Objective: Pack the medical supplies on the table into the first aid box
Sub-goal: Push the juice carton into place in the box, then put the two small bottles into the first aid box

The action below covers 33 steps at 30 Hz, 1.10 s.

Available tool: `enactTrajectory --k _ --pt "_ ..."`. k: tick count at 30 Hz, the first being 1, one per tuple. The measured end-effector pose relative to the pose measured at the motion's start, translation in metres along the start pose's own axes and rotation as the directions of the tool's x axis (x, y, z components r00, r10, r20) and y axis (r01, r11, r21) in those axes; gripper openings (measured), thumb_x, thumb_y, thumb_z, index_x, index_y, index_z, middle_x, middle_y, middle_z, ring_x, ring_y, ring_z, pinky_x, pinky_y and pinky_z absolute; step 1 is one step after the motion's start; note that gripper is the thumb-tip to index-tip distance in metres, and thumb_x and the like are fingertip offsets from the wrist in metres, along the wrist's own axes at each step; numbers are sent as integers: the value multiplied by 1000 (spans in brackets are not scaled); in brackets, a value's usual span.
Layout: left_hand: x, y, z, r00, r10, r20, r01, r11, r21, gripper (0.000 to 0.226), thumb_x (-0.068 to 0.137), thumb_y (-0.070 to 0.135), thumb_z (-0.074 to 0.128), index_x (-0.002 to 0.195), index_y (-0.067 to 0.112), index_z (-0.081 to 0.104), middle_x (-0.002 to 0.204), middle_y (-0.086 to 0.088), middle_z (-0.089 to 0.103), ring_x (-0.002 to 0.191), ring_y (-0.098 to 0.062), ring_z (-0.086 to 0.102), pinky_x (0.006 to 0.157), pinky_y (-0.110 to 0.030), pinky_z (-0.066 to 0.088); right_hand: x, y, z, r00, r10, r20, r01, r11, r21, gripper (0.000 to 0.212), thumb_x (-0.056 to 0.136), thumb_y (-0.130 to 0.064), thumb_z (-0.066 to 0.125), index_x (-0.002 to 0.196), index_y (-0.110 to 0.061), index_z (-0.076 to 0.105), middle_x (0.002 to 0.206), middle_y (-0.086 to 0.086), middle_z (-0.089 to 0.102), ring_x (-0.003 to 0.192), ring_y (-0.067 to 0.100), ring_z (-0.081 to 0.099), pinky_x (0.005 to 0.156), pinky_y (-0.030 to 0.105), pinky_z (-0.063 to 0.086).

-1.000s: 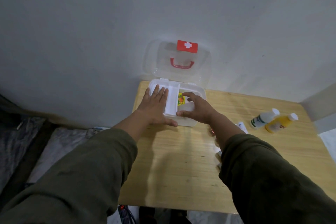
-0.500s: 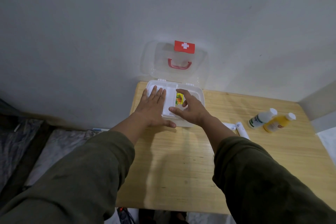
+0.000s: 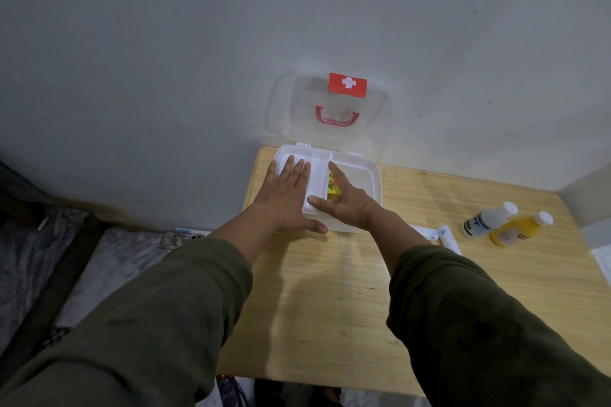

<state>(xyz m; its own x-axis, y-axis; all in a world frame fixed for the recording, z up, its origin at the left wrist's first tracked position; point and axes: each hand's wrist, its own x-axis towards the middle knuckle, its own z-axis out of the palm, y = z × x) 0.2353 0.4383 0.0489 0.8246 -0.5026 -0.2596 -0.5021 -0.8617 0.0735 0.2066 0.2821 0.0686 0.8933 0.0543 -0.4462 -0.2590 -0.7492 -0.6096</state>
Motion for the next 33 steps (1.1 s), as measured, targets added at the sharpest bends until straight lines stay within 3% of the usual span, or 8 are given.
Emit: enactTrajectory --k 10,19,22,25,27,33 --pt "0 2 0 1000 -29 2 29 999 -20 127 64 88 37 148 8 -15 160 -9 -13 146 -26 -18 117 -52 -11 7 3 4 999 35 23 -35 999 -25 94 85 -64 47 144 -38 -21 155 15 27 139 39 31 114 47 25" --pt "-2 3 -4 1000 -27 13 27 999 -27 125 67 85 40 147 8 -16 160 -9 -14 146 -26 -19 115 -50 -13 6 2 4 999 28 -37 -29 999 -42 87 86 -66 42 145 -38 -16 152 16 33 137 40 35 114 47 28" --pt "-2 2 -7 1000 -11 13 12 996 -85 127 66 85 42 147 7 -17 160 -9 -14 146 -27 -20 117 -51 -11 -1 -1 -6 993 -13 -121 8 999 -43 81 87 -62 43 148 -39 -6 142 20 47 129 39 46 107 43 35" --pt "-3 4 -15 999 15 -31 -20 987 -160 127 66 82 47 148 8 -15 160 -6 -13 145 -25 -22 117 -51 -10 -16 -4 -22 943 -133 -306 108 989 -97 72 89 -57 46 148 -36 10 121 16 63 116 30 57 96 37 42" --pt "0 12 -24 996 45 -80 -59 980 -190 124 68 80 50 148 10 -13 160 -5 -13 145 -23 -23 117 -49 -11 -27 -4 -34 876 -199 -439 148 978 -149 67 91 -52 48 147 -33 17 122 13 62 111 27 59 91 37 45" --pt "19 65 -61 971 164 -172 -204 946 -251 117 72 72 55 149 13 -11 161 -2 -11 146 -20 -21 119 -45 -7 -62 23 -81 718 -231 -657 46 957 -286 58 94 -39 49 145 -29 24 127 11 49 102 29 58 79 35 46"
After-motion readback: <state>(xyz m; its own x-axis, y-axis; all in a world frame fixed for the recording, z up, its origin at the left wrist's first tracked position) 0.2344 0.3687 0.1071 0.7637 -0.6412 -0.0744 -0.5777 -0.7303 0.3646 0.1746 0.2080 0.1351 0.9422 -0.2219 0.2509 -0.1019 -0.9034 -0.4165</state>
